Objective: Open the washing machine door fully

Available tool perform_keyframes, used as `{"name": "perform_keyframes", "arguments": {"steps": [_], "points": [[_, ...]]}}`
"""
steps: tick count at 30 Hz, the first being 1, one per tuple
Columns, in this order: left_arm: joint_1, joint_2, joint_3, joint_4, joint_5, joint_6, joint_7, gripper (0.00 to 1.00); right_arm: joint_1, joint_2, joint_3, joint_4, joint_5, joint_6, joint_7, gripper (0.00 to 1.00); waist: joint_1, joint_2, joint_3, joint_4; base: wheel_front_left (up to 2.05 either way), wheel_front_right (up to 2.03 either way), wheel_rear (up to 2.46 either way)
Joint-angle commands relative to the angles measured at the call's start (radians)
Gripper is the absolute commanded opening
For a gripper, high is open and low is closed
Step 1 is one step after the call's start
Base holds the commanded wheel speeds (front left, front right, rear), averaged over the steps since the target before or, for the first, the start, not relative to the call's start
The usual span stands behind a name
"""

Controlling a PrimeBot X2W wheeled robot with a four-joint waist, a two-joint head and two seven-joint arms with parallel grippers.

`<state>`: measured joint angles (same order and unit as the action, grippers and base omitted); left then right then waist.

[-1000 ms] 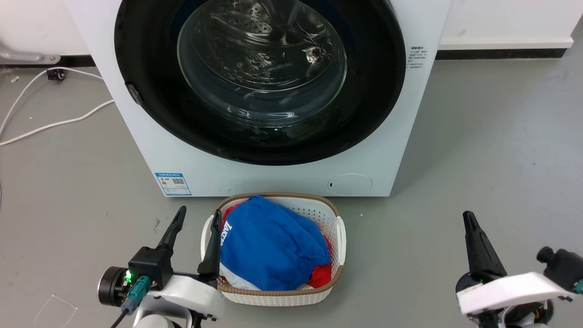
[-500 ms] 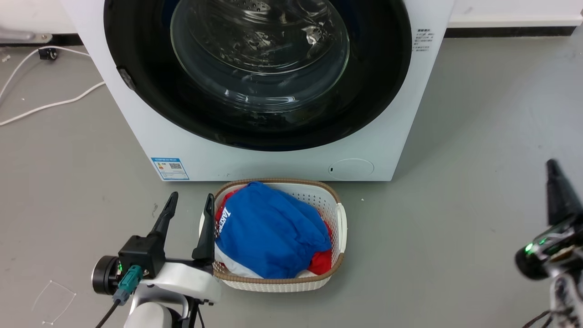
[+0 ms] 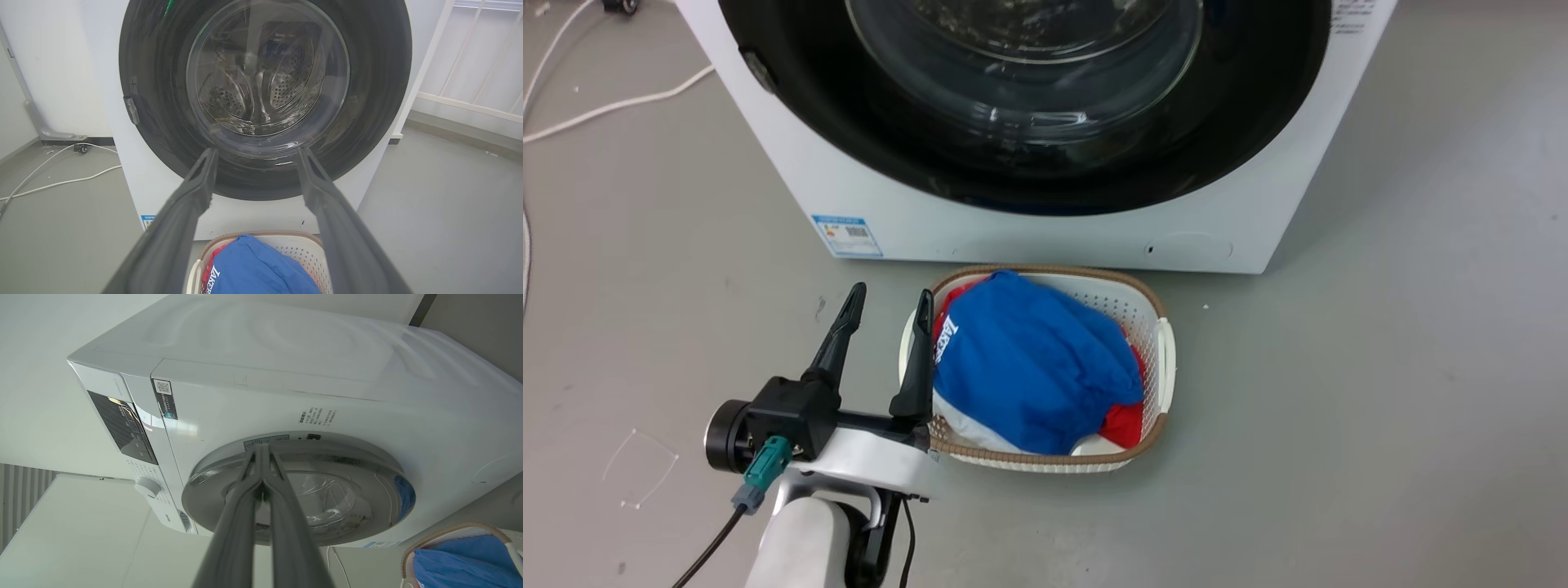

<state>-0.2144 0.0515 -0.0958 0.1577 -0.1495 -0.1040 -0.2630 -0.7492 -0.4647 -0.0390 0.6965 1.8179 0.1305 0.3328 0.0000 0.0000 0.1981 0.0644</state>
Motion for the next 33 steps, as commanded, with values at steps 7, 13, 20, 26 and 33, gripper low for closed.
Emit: {"name": "perform_keyframes", "arguments": {"steps": [7,13,20,26,33], "points": [[-0.076,-0.001,-0.080,-0.054,-0.031,0.031,-0.003,1.00,-0.288,-0.073,0.166,0.153,-0.042,0.000,0.128,0.00,0.0000,0.0000,0.132,0.072,0.00,0.00,0.00],[-0.117,-0.001,-0.121,-0.102,-0.049,0.057,-0.003,1.00,-0.496,-0.055,0.280,0.282,-0.100,0.000,0.174,0.00,0.0000,0.0000,0.203,0.099,0.00,0.00,0.00],[-0.146,-0.002,-0.134,-0.136,-0.054,0.073,-0.003,1.00,-0.664,-0.014,0.357,0.398,-0.150,0.000,0.208,0.00,0.0000,0.0000,0.258,0.118,0.00,0.00,0.00],[-0.156,-0.002,-0.139,-0.146,-0.054,0.084,-0.003,1.00,-0.782,0.035,0.410,0.476,-0.197,0.000,0.225,0.00,0.0000,0.0000,0.302,0.125,0.00,0.00,0.00],[-0.161,-0.001,-0.139,-0.144,-0.053,0.088,-0.003,1.00,-0.803,0.057,0.428,0.499,-0.202,0.000,0.277,0.00,0.0000,0.0000,0.309,0.122,0.00,0.00,0.00]]}}
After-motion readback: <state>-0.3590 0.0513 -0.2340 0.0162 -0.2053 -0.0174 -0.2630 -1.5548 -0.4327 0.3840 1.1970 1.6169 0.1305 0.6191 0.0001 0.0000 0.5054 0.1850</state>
